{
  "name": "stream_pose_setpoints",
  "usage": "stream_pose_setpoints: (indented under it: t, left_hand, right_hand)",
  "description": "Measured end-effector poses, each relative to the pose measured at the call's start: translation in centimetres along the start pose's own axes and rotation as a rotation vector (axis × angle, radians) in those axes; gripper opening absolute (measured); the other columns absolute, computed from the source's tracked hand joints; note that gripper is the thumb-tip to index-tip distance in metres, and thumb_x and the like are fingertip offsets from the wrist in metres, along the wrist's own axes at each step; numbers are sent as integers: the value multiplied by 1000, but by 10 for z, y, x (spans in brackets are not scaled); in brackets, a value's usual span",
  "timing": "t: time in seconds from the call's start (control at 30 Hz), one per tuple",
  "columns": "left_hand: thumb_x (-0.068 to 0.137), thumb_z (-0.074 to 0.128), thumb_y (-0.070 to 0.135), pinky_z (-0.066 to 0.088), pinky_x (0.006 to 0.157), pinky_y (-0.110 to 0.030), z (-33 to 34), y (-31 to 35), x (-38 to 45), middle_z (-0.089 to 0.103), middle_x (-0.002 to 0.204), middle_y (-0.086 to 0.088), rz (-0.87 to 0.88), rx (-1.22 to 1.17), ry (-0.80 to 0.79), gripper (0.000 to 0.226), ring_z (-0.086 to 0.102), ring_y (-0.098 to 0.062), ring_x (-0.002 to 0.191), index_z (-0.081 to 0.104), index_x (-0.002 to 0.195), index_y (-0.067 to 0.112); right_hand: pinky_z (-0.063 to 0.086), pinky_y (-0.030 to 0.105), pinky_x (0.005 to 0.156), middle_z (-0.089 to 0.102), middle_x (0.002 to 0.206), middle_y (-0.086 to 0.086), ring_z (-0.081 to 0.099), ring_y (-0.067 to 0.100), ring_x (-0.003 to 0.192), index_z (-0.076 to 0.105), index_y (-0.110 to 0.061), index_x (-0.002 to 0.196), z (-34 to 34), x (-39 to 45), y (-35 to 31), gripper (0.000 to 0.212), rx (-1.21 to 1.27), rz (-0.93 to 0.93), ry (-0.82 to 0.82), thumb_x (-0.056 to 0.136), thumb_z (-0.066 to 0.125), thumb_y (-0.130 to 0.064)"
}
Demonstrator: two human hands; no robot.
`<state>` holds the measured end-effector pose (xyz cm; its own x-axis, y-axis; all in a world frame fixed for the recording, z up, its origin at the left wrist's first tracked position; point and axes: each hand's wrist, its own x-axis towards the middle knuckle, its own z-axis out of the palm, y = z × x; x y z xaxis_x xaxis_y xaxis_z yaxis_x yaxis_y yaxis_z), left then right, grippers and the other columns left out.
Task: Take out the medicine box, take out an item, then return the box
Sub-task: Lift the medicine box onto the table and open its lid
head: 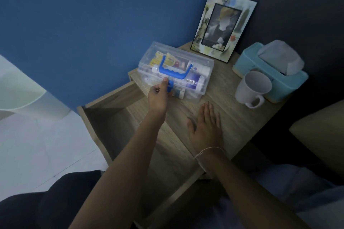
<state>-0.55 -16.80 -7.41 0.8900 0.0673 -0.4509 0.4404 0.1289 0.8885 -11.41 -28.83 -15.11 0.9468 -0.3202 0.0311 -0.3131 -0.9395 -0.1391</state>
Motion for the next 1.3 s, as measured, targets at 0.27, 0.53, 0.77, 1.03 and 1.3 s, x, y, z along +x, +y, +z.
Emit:
stream_pose_setpoints:
  t: [0.27,0.53,0.77,1.03,1.3]
  left_hand:
    - [91,54,31,54,93,-41,-6,7,-1,63,103,-7,22,25,15,21,63,-25,101,58,101,13]
    - [90,53,8,51,84,-32,-16,1,-7,62,105,-8,57,20,-1,22,63,-21,94,54,111,12]
    - [83,52,3,47,94,-32,-36,14,7,49,128,-6,337,231,173,51,53,-20,114,40,132,12]
    - [79,48,-4,34,82,-3,-43,47,18,47,114,12,578,432,26,59,43,6,103,44,135,10]
    - [83,49,0,27,103,-15,-40,73,28,41,147,1,657,364,-41,69,37,-4,130,26,146,16]
  right_hand:
    - [3,43,121,14,160,11,6,21,149,11,-8,151,0,-1,0,76,4,-5,9,91,11,-56]
    - [4,44,121,12,161,10,3,21,149,9,-8,151,-1,-1,1,76,37,-11,3,93,14,-56]
    - [15,43,120,5,162,2,11,22,148,-5,-25,151,-21,3,-1,76,520,120,-70,94,42,-46]
    - [39,45,109,21,159,2,30,21,142,3,-30,152,-67,40,-23,70,827,52,96,97,46,-32]
    - [51,35,96,57,135,3,57,14,120,42,-25,134,-111,87,-22,43,1223,181,401,93,52,-17]
